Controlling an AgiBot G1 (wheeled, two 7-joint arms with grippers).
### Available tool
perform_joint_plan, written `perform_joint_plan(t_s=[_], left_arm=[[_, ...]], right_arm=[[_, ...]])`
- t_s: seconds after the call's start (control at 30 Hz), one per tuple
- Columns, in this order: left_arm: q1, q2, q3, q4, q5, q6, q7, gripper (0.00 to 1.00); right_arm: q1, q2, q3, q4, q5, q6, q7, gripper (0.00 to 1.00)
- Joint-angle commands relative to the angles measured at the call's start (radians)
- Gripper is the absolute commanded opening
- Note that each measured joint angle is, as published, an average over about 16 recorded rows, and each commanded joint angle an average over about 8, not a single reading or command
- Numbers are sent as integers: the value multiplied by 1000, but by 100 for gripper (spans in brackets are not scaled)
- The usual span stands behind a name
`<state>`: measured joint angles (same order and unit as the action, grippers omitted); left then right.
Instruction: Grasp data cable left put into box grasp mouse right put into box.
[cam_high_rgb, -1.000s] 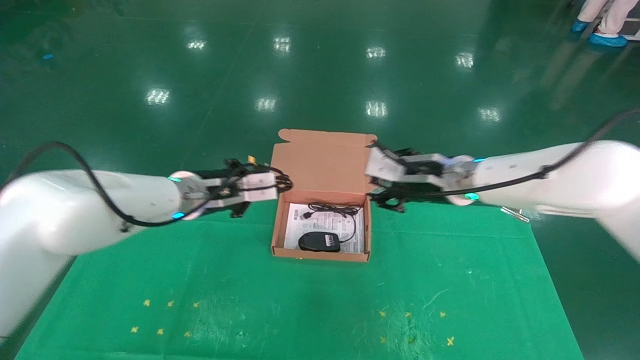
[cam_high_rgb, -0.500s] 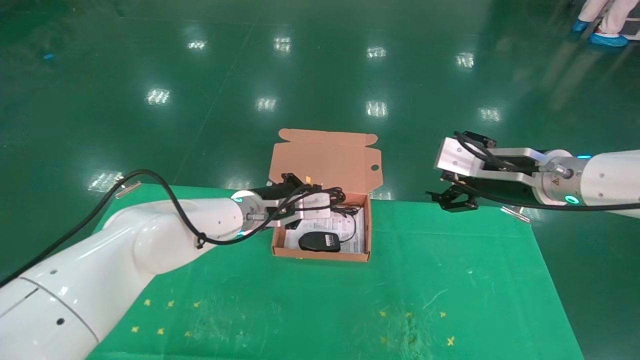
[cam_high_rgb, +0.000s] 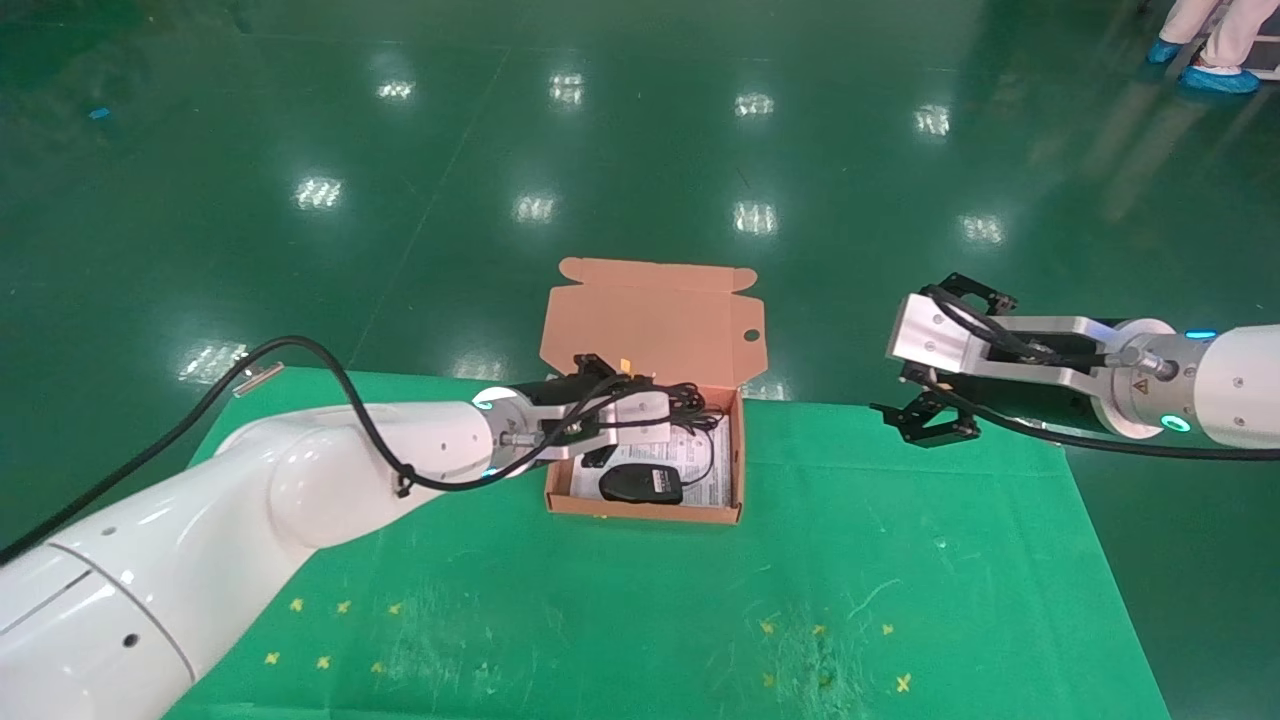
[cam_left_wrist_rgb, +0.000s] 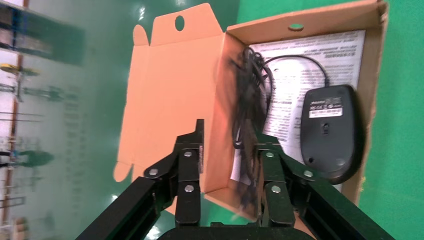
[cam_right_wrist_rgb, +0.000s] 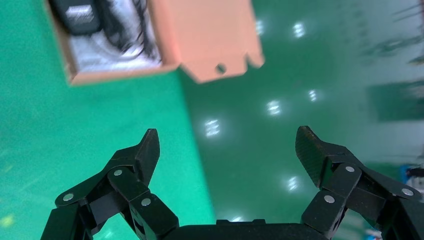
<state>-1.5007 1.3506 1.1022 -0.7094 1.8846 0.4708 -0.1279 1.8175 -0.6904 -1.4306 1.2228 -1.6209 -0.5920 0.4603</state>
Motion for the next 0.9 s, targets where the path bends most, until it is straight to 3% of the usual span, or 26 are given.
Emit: perform_joint_plan(t_s=[0.03, 0.9], left_arm=[[1, -10, -1, -11, -2, 6, -4, 100], [-138, -94, -53, -75, 84, -39, -124, 100]], right_arm=[[-1, -1, 0, -2, 2, 0, -1, 100], [135, -81, 37, -66, -88, 26, -55, 100]])
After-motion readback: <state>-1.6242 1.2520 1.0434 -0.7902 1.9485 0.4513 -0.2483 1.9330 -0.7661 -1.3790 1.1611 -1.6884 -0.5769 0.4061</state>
